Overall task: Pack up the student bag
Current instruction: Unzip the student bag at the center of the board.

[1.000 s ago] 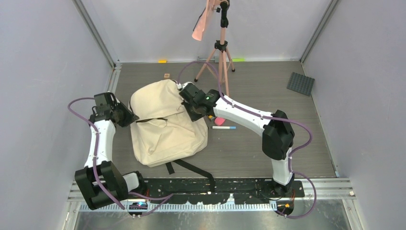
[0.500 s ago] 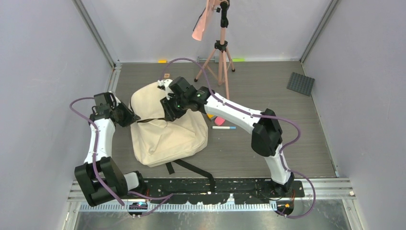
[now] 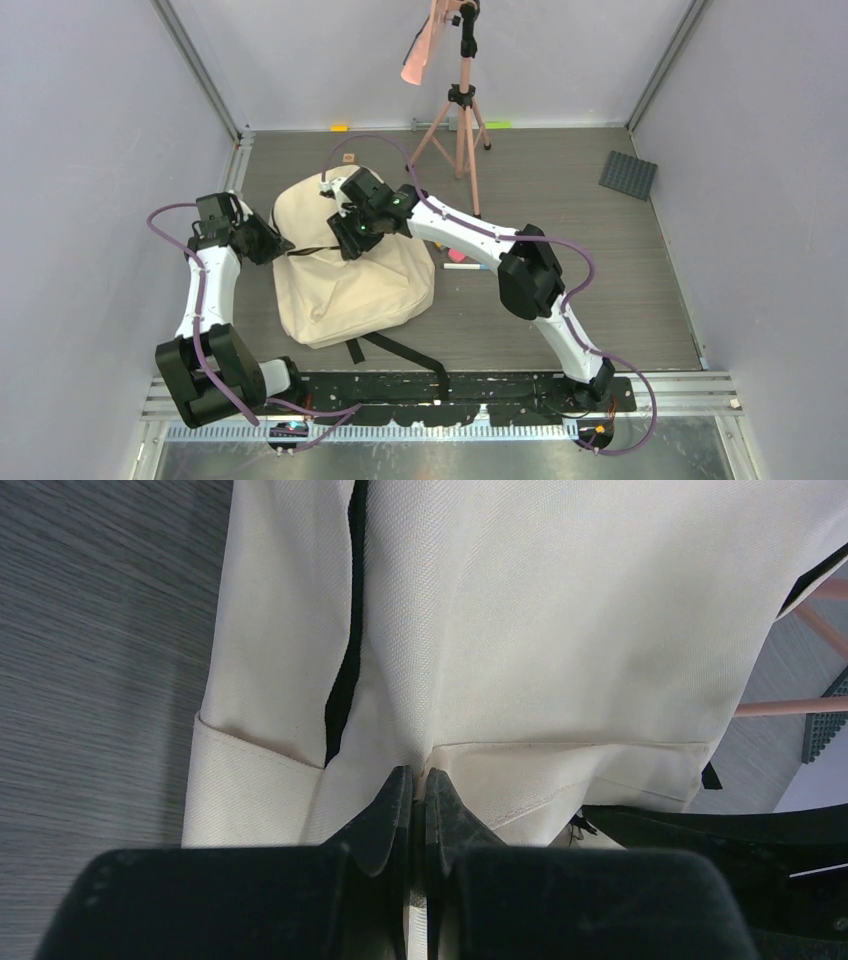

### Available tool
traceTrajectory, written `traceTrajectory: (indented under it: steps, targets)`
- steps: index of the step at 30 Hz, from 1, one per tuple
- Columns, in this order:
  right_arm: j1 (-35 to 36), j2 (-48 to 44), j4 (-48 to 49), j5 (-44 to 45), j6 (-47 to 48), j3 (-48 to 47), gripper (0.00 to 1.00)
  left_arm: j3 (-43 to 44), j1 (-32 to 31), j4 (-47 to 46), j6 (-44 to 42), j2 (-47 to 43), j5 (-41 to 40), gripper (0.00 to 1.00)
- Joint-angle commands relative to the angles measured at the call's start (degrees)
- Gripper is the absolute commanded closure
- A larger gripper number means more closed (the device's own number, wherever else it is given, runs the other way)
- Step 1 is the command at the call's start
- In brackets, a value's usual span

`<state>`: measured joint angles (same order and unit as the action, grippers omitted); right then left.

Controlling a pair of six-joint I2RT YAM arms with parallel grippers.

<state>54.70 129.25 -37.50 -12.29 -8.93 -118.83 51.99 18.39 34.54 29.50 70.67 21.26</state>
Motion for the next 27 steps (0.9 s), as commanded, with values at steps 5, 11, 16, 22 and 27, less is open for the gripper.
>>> traceTrajectory:
  steps: [5, 11, 16, 22, 27]
  targets:
    - [0.94, 4.11, -2.62, 2.60, 2.66, -9.56, 0.56, 0.99, -0.20, 1.23, -0.67, 0.41, 4.97, 1.00]
    - [1.58, 6.17, -5.20, 4.57, 3.04, -12.15, 0.68, 0.92, -0.21, 0.91, -0.58, 0.54, 4.95, 1.00]
    - [1.72, 3.94, -5.49, 11.02, 2.06, -9.43, 0.99, 1.16, -0.20, 0.62, -0.58, 0.56, 3.75, 1.00]
    - [1.61, -3.81, -4.47, 20.97, -3.02, -0.21, 0.99, 1.16, 0.30, 0.00, -0.48, 1.03, 2.69, 1.00]
    - [0.70, -11.64, -3.09, 25.38, -6.41, 9.06, 0.99, 1.19, 1.34, 0.06, -0.73, 1.44, 1.82, 1.00]
